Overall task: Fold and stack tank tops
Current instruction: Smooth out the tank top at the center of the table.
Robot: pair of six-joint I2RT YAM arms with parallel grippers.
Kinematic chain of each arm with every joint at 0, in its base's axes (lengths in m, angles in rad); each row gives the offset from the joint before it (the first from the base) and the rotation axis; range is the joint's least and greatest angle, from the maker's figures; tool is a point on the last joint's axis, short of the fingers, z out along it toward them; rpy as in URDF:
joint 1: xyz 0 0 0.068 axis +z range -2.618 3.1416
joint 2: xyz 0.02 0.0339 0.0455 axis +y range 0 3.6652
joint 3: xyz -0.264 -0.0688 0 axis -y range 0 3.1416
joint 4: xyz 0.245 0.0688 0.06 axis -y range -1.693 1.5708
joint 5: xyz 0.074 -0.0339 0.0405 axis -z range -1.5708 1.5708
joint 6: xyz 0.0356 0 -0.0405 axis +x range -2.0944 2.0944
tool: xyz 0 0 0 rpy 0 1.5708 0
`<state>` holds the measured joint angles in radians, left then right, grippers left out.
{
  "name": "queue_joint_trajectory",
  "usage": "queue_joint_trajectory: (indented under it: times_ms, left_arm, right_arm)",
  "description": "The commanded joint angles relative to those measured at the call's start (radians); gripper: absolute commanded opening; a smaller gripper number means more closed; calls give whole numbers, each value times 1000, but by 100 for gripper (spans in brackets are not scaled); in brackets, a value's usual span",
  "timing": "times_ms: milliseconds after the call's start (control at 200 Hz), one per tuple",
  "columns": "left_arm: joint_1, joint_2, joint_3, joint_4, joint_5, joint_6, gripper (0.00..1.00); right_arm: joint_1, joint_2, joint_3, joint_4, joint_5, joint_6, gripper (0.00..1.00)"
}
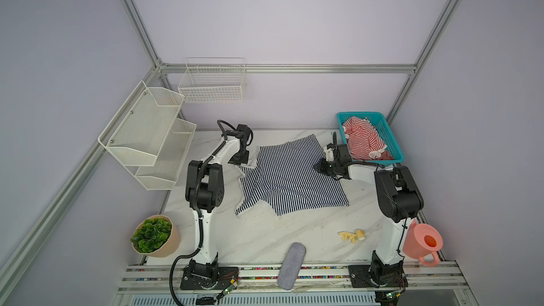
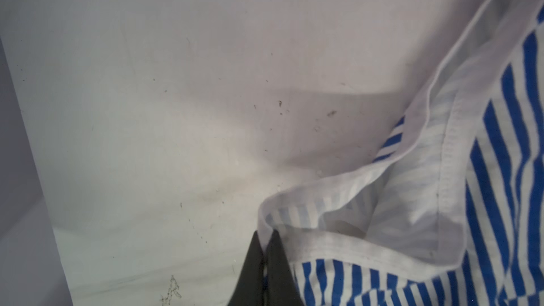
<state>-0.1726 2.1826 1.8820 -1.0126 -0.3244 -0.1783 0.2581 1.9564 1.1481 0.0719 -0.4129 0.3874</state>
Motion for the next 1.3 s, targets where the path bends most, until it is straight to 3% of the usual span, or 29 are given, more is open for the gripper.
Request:
queue_joint_trajectory:
  times_ms: [0, 270, 585, 755, 850, 925, 1135, 1295]
  left_arm:
    - [38, 19, 142, 2, -28, 12, 0]
    - [89, 139, 263, 2, -44, 3, 3]
    - [143, 235, 416, 2, -72, -29, 40]
    - [162, 169, 399, 4, -97, -103, 47]
    - [162, 102, 354, 12, -120, -131, 48]
    - [155, 33, 298, 14, -54, -134, 46]
    - [38, -185, -13, 96, 58, -159, 32]
    - [-43, -201, -136, 118, 157, -161, 19]
  right_arm:
    - [3, 16, -20, -3, -7, -5, 24]
    - [5, 15, -44, -12, -6, 0, 23]
    - [18, 12, -64, -17, -1, 13, 23]
    - [35, 10, -72, -7, 3, 25, 23]
    - [42, 14, -65, -12, 1, 24, 23]
    - [49, 13, -59, -20, 3, 18, 23]
    - [52, -1, -60, -29, 5, 8, 23]
    - [53, 4, -52, -27, -10, 5, 23]
